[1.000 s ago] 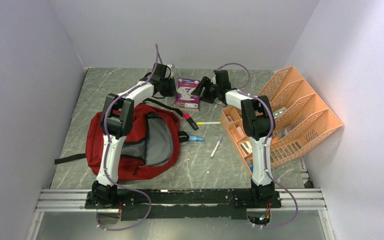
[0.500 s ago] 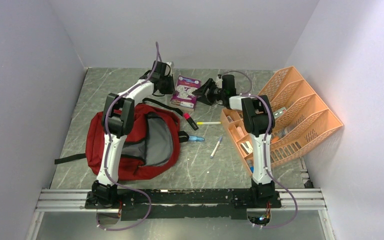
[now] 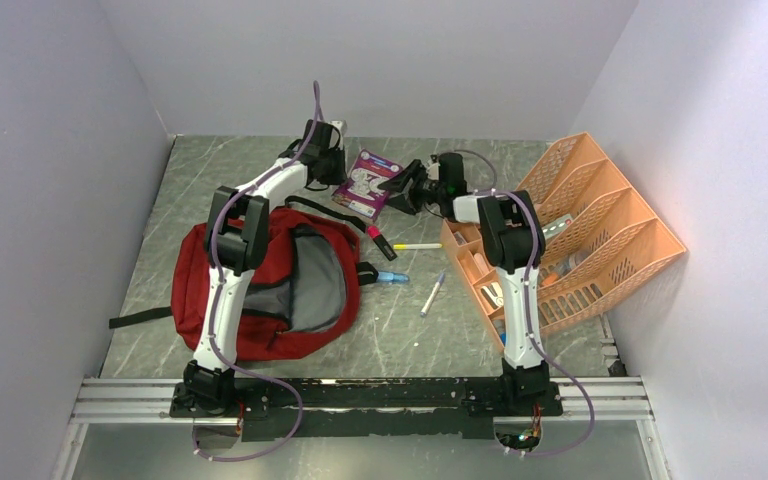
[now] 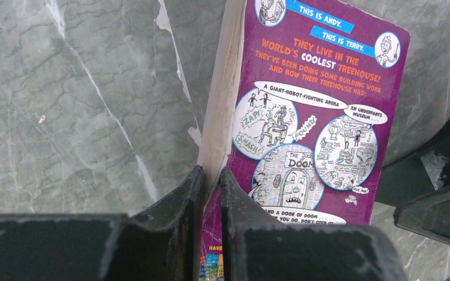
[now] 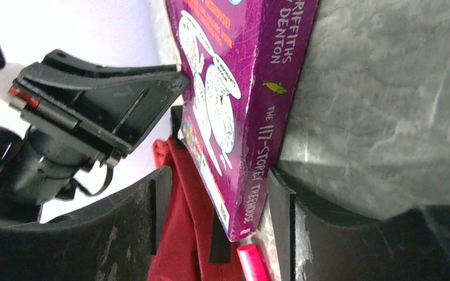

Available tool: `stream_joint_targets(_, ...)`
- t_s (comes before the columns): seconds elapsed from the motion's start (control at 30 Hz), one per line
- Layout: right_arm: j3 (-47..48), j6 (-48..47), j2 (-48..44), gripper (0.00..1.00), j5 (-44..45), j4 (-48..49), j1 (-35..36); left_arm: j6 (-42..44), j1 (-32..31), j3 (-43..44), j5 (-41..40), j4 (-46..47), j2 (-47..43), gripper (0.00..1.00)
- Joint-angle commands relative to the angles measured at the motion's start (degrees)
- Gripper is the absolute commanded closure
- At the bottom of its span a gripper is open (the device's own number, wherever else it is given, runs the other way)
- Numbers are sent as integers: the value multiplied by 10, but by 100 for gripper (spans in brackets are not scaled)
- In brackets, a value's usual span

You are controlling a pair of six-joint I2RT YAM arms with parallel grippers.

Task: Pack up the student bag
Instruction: Move the book to the center of the board, then pick up the book from the center of the board.

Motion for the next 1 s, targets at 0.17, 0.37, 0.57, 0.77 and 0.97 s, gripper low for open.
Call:
stream_joint_targets(0.17,16,-134,-84,32,267,-201,48,-12,-39,-66,48,-143,66,95)
stream_joint_targets(0.37,25,-217,-114,29,325,-270,43,-33,-61,-110,108,-122,15,92)
stream_joint_targets(0.57,12,-258,-142,27,314,-304,29,-41,-61,-127,58,-133,-23,61)
stream_joint_targets(0.77,-9,-273,-164,26,283,-310,24,-51,-60,-146,16,-135,-50,40)
stream_joint_targets(0.97,-19,-283,-169,26,258,-321,23,-88,-63,-214,60,-79,-90,35)
